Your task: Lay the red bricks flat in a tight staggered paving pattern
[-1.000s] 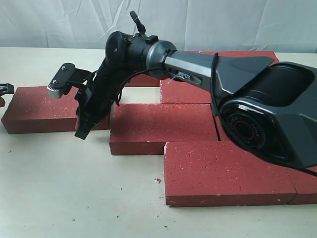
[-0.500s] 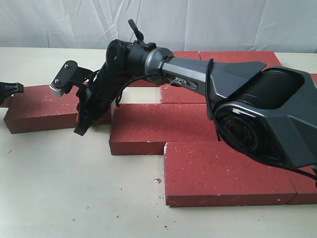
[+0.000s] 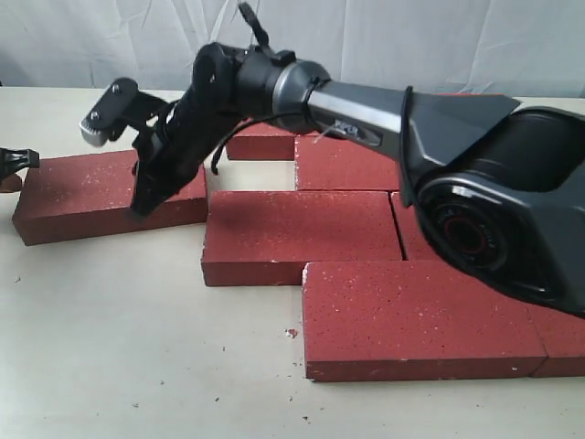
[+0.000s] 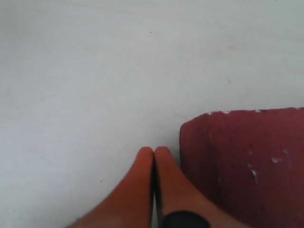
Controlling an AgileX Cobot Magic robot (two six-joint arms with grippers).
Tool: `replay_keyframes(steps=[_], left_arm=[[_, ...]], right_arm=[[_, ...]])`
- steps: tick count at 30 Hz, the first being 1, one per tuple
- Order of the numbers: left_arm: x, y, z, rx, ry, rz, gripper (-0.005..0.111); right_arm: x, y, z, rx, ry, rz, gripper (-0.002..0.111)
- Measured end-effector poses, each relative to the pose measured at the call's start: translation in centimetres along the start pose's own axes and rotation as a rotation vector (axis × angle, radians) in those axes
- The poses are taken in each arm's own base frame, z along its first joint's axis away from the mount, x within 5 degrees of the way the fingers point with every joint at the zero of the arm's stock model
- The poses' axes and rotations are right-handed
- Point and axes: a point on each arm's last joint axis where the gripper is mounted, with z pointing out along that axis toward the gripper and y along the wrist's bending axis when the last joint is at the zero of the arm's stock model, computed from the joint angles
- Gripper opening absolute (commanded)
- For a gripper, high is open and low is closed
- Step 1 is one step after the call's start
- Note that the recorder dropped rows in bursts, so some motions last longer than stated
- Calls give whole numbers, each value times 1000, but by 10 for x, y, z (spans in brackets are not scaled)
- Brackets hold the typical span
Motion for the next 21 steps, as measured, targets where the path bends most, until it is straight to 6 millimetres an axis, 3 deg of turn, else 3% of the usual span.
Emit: replay_keyframes(steps=[4, 8, 13, 21], left_arm=[[0, 0, 0, -4, -2, 0, 0], [0, 0, 0, -4, -2, 2, 0], [2, -3, 0, 32, 18, 15, 0], [3, -7, 0, 77, 40, 25, 0]], right_arm=[[-12, -17, -35, 139, -23, 44, -1], [6, -53, -49, 267, -15, 190, -1], [37, -76, -35, 289, 41, 289, -1], [66, -75, 5, 244, 105, 338, -1]])
